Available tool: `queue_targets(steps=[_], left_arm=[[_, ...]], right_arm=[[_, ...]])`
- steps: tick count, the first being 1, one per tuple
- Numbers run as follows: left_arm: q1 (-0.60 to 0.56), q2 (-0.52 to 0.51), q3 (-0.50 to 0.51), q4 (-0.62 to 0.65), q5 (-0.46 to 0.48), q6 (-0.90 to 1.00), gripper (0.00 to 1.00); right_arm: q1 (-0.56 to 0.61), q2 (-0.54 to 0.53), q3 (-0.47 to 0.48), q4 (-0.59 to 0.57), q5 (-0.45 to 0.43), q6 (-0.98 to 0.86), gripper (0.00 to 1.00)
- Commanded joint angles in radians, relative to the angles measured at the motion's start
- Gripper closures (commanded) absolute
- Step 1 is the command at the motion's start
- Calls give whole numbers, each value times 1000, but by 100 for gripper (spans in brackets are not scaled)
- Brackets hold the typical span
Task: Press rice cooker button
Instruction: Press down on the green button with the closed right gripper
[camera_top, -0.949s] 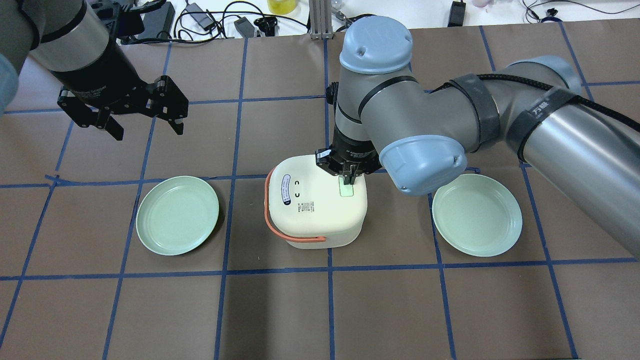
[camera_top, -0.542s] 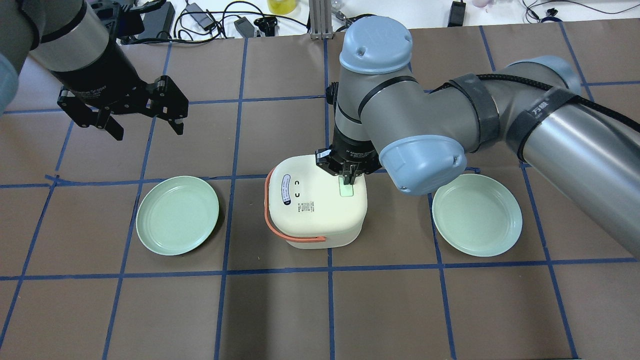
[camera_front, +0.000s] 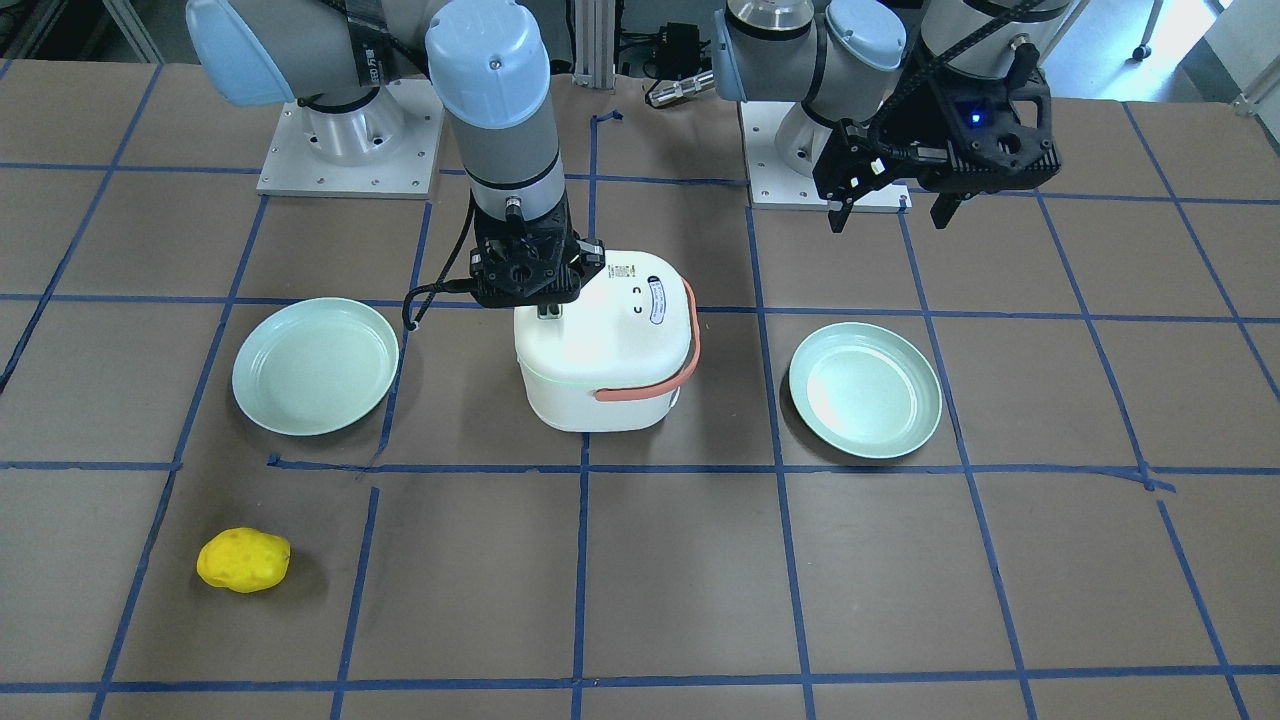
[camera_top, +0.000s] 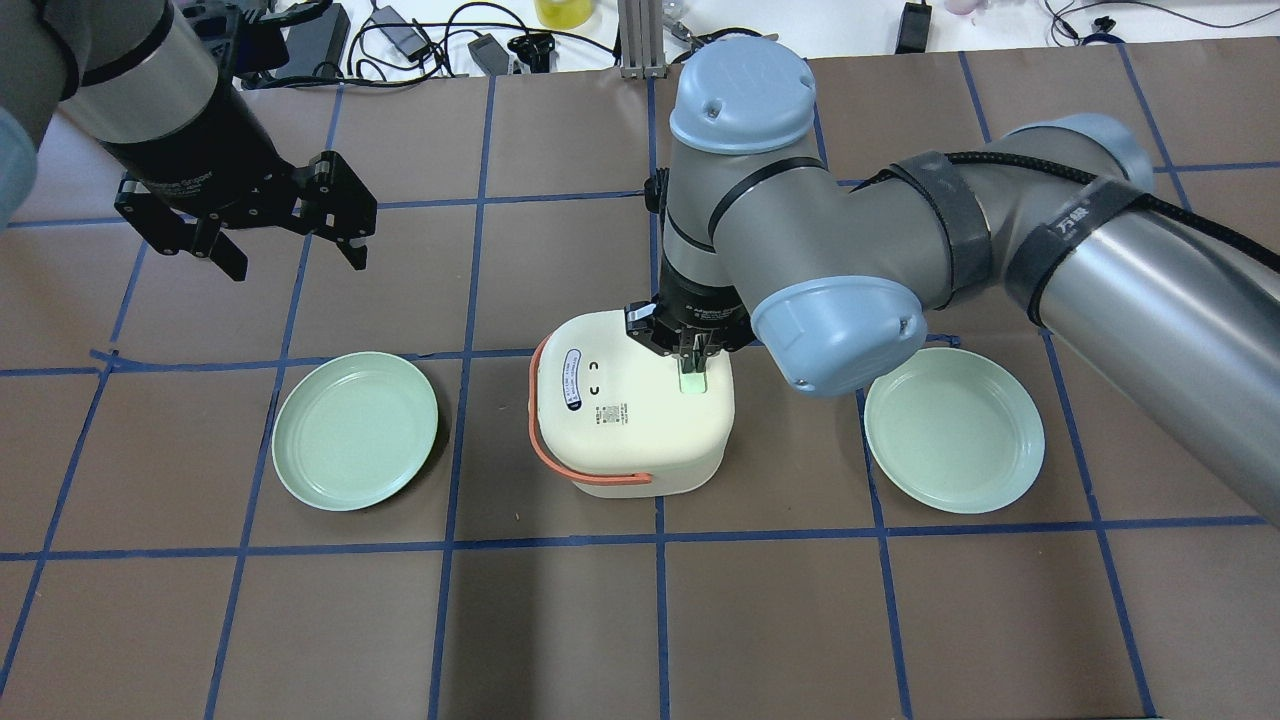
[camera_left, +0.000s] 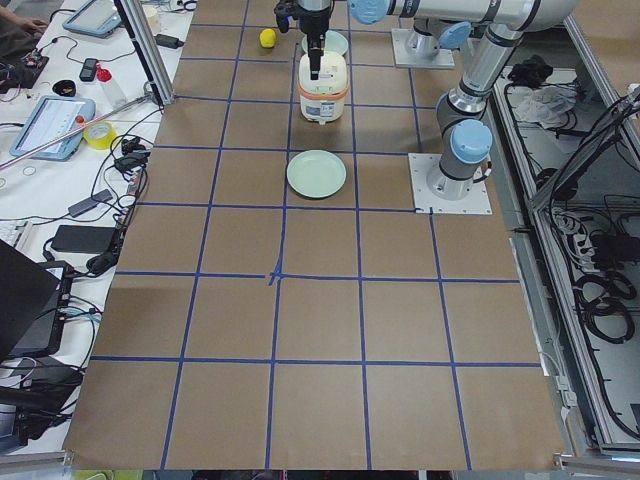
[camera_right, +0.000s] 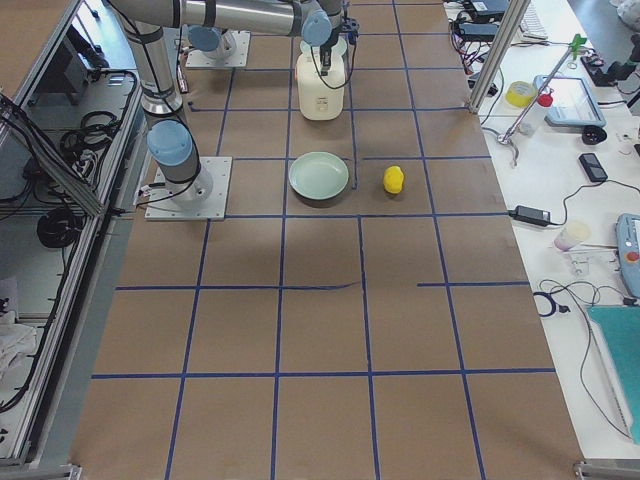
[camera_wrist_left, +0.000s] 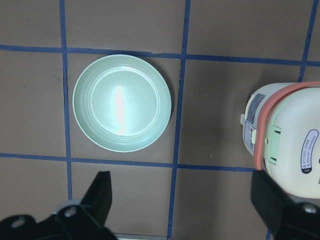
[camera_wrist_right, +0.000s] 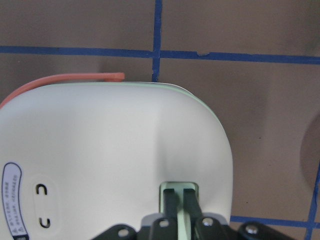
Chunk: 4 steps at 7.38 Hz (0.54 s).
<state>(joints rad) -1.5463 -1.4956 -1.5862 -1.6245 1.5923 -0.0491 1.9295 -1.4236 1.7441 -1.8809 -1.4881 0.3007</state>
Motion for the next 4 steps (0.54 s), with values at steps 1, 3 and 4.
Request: queue_targets(steps=[1,3,4], left_arm=[[0,0,0,0,0,0,0],[0,0,0,0,0,0,0],[0,0,0,0,0,0,0]], right_arm=[[0,5,2,0,-6,-8,82],[0,6,2,-1,-6,-9,84],[0,5,0,0,-6,-8,84]])
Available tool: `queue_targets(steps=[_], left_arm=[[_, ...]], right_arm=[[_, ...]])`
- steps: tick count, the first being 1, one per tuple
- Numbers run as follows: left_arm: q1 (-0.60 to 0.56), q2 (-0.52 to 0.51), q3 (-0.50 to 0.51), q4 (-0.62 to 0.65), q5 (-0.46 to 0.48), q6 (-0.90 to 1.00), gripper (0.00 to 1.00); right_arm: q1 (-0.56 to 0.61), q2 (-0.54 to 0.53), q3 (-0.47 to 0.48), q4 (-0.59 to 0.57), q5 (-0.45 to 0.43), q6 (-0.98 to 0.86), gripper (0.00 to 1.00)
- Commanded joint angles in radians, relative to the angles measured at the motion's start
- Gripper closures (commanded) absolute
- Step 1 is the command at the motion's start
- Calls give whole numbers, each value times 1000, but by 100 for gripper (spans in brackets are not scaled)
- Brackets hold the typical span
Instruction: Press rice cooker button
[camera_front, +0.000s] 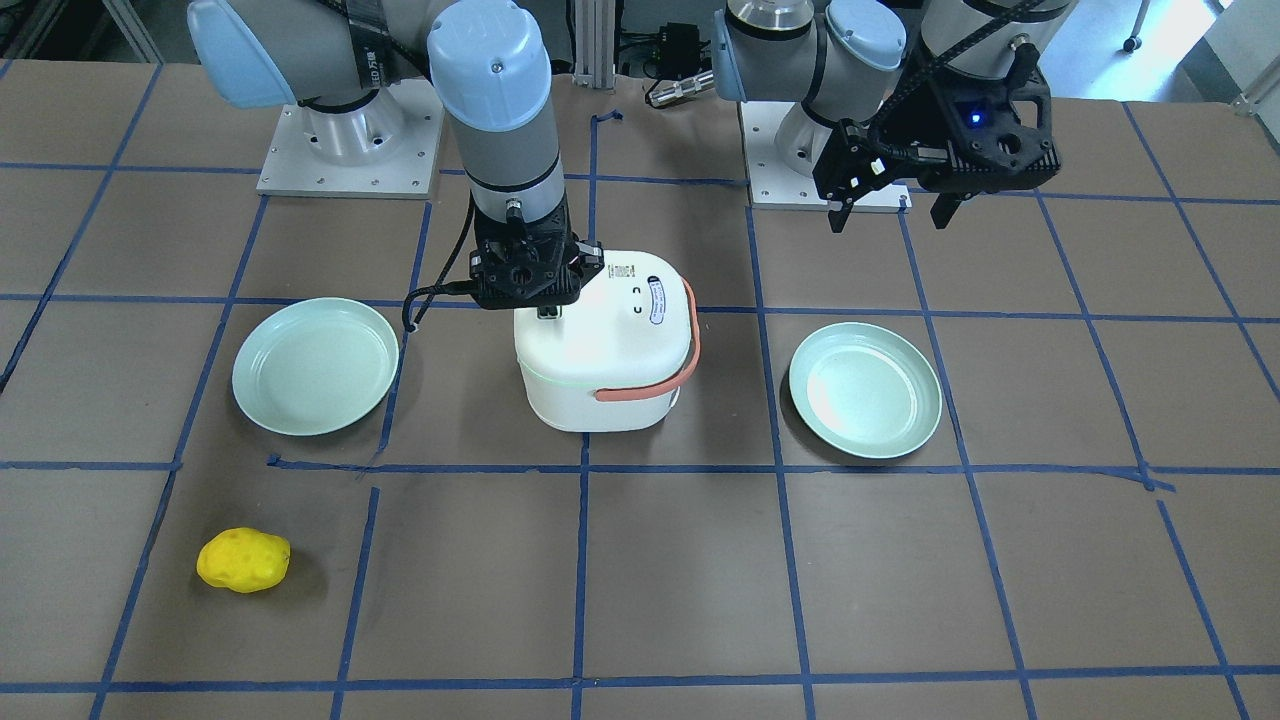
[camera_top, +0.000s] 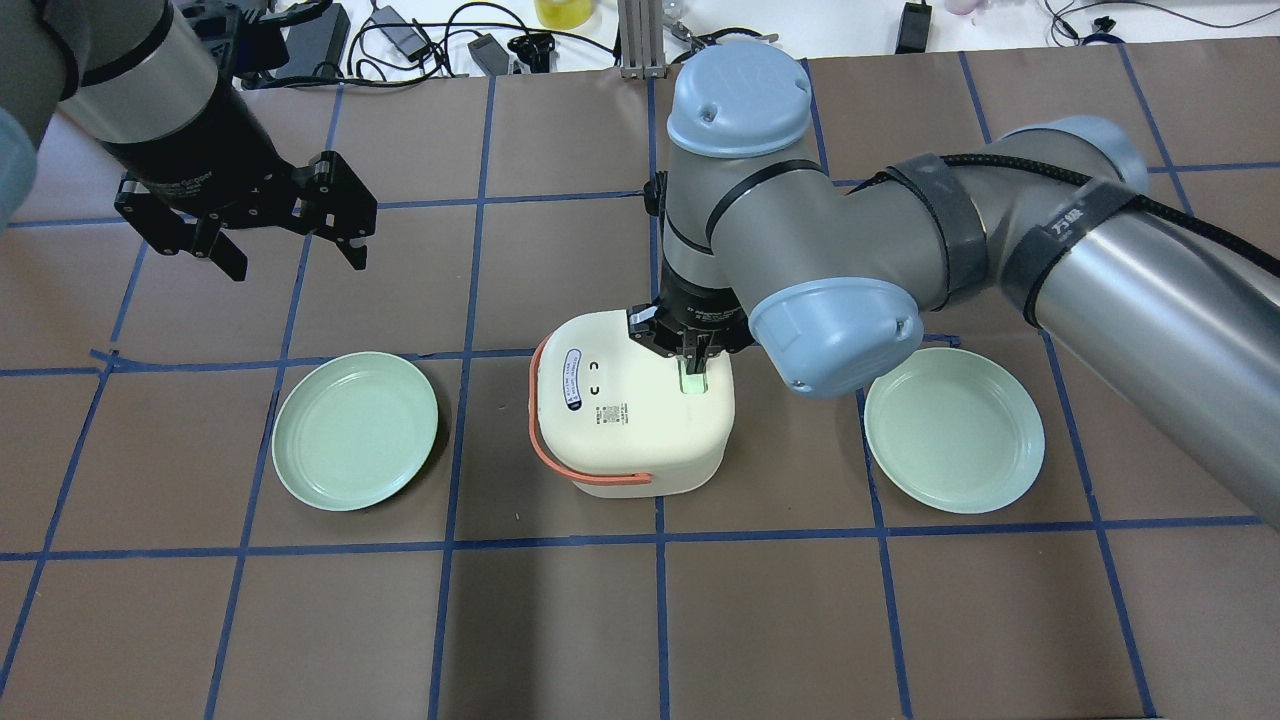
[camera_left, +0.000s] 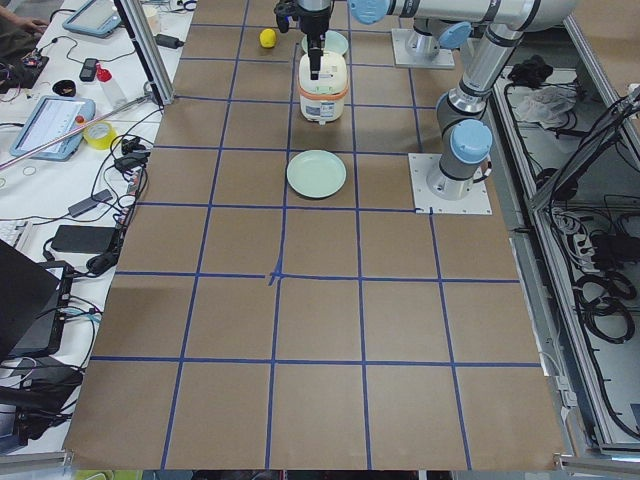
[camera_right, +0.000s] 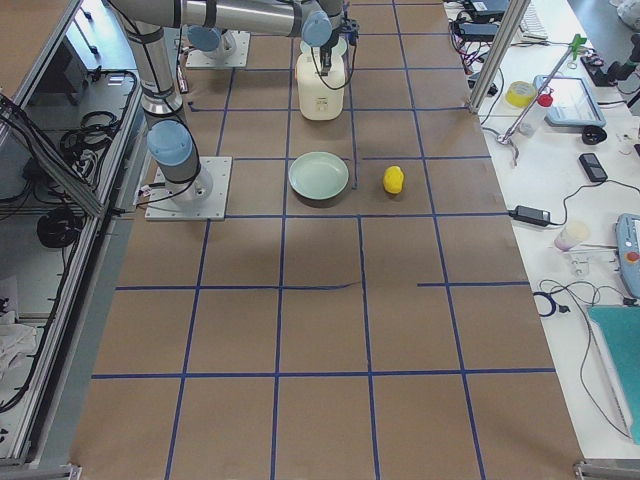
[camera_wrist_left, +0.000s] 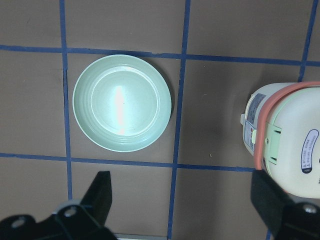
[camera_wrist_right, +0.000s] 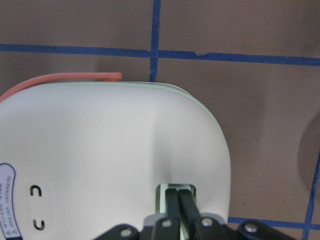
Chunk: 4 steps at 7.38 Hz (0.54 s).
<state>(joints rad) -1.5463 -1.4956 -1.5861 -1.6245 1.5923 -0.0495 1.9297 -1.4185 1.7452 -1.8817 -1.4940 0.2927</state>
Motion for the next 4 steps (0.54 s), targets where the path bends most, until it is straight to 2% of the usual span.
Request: queue_targets(steps=[1,2,3,4], left_arm=[[0,0,0,0,0,-1,0],[0,0,0,0,0,-1,0],[0,0,0,0,0,-1,0],[0,0,0,0,0,0,0]], right_arm=[[0,0,-4,1,-2,2,83],[0,-10,-21,4,-6,12,75],[-3,-37,-35,15,-9,19,53],[-21,-57,-56,27,-26,17,37]])
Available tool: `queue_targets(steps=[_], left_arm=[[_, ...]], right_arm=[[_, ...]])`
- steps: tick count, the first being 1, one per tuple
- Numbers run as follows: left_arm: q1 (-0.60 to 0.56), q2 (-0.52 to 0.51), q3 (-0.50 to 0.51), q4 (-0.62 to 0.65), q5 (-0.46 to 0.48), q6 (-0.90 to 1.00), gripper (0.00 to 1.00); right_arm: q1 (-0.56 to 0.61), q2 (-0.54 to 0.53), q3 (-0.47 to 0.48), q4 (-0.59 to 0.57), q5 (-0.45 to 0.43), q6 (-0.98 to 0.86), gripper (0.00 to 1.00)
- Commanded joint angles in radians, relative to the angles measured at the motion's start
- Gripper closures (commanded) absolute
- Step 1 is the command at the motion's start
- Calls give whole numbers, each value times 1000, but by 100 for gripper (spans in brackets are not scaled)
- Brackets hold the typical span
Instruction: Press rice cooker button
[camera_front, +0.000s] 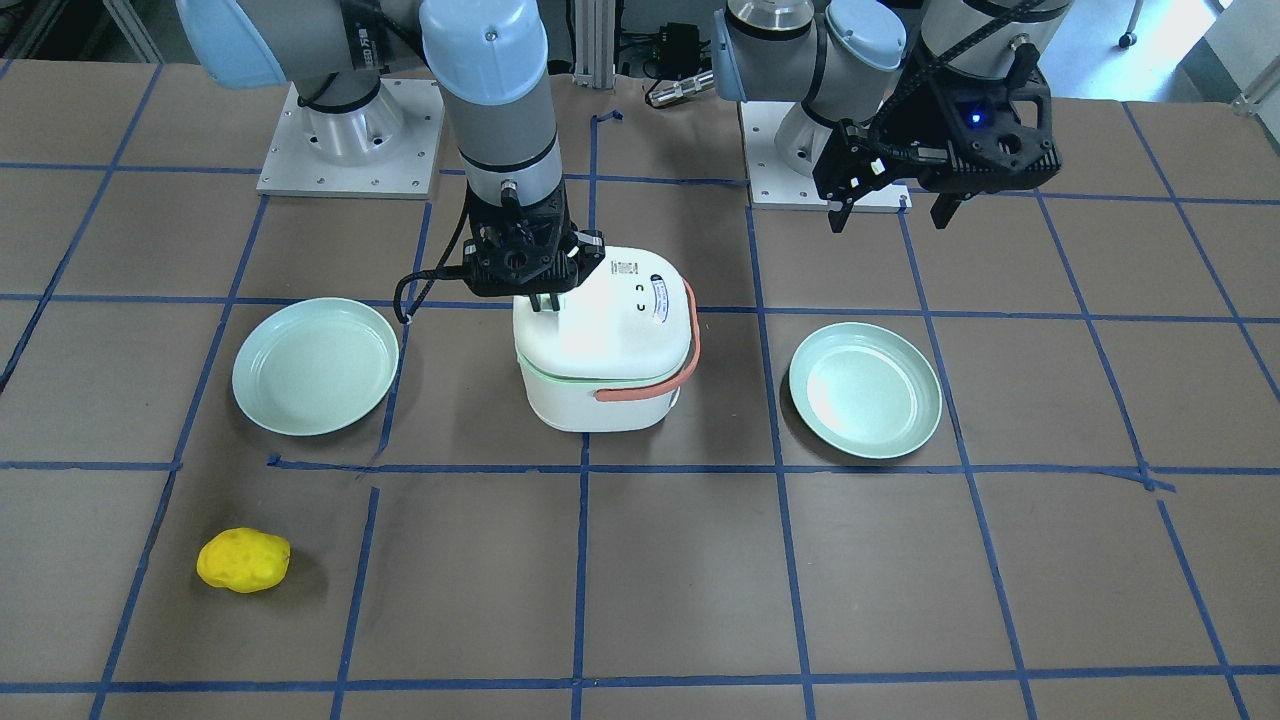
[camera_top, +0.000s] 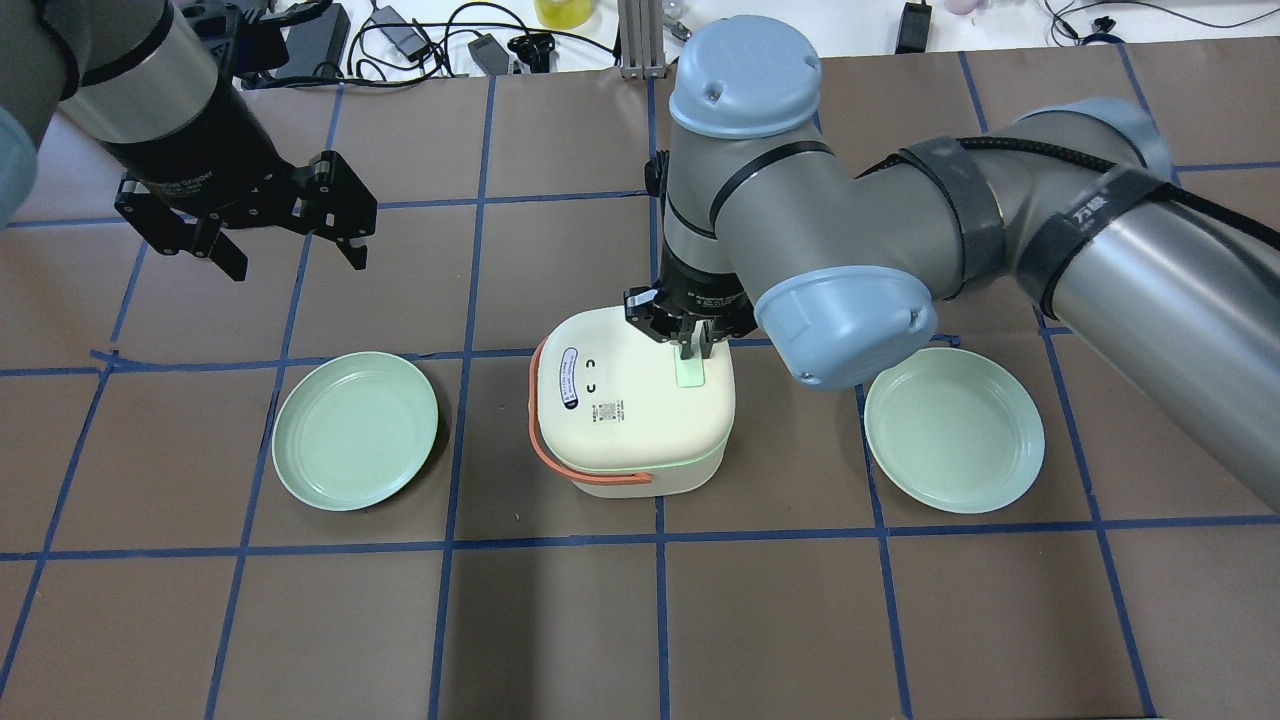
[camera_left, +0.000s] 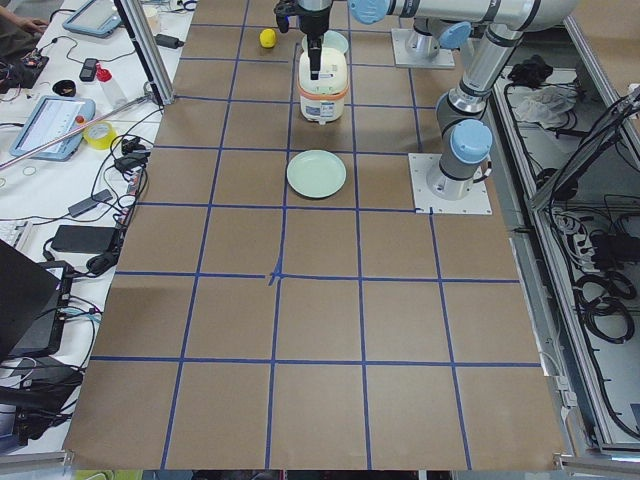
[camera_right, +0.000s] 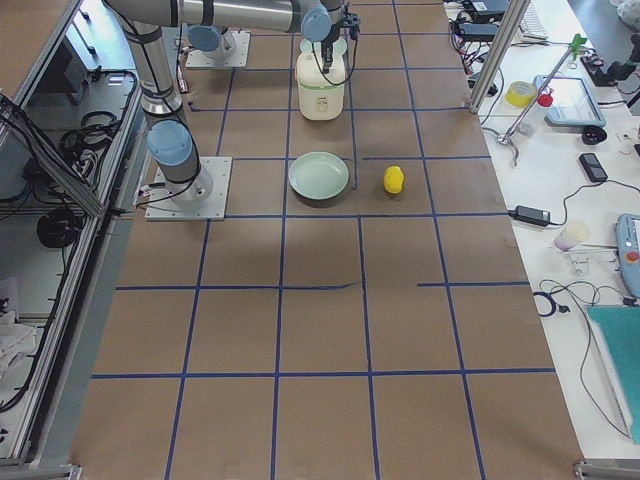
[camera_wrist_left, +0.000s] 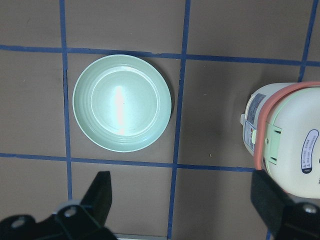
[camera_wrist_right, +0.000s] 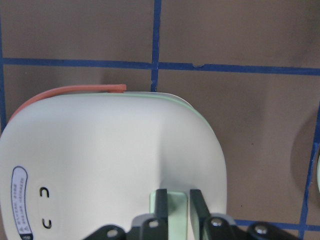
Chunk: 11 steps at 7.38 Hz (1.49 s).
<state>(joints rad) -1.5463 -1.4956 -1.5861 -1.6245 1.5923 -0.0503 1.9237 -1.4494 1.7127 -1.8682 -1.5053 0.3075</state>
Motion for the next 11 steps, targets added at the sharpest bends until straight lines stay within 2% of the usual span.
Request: queue_targets(steps=[1,2,3,7,10,11], left_arm=[[0,0,0,0,0,1,0],[0,0,0,0,0,1,0],[0,0,0,0,0,1,0],[0,0,0,0,0,1,0],[0,0,0,0,0,1,0],[0,0,0,0,0,1,0]], right_arm=[[-23,-31,-37,23,-54,-1,26],[-58,-32,-54,41,-59,-5,19],[-105,-36,-86,78,-58,-13,17],[-277,-42,-192,167,-56,-212,16],[-365,-54,-226,167,-46,-265,1],[-367,-54,-234,191,-46,-265,0]])
